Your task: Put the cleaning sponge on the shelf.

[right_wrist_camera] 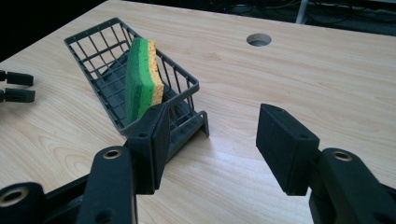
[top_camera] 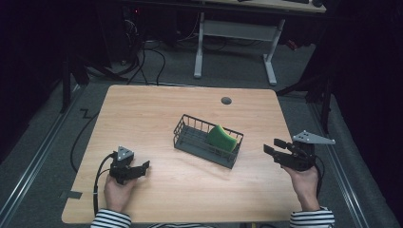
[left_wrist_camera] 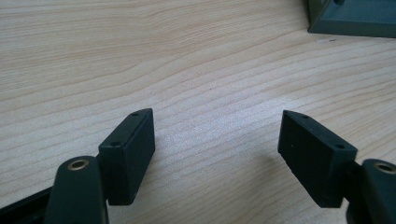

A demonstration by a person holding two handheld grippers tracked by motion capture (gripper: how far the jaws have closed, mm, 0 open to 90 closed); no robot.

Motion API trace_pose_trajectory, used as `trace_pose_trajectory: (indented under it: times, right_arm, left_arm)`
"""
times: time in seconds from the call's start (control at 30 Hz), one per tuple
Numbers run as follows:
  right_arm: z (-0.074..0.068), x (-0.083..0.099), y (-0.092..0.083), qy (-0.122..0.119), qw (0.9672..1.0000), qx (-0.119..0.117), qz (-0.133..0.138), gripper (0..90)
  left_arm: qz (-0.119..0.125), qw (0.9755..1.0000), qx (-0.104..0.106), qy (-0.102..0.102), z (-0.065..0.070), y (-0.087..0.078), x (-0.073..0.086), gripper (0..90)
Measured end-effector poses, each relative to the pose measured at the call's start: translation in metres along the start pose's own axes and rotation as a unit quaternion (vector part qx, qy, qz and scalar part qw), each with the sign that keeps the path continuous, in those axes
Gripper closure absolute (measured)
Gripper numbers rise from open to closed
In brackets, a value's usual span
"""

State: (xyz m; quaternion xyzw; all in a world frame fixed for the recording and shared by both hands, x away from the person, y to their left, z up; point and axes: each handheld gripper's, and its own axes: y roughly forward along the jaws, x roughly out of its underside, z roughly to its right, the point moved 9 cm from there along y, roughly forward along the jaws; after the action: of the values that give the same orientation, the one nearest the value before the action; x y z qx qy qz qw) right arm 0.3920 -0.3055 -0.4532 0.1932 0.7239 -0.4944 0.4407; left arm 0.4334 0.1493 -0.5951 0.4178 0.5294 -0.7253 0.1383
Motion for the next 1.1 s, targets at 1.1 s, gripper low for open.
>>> trace_pose_trajectory:
  times: [1.1]
  right_arm:
    - [0.003, 0.053, 0.037, 0.054, 0.9985, -0.004, -0.006, 45.3]
  left_arm:
    - [-0.001, 1.0000, -0.001, 0.001, 0.000, 0.000, 0.000, 28.0]
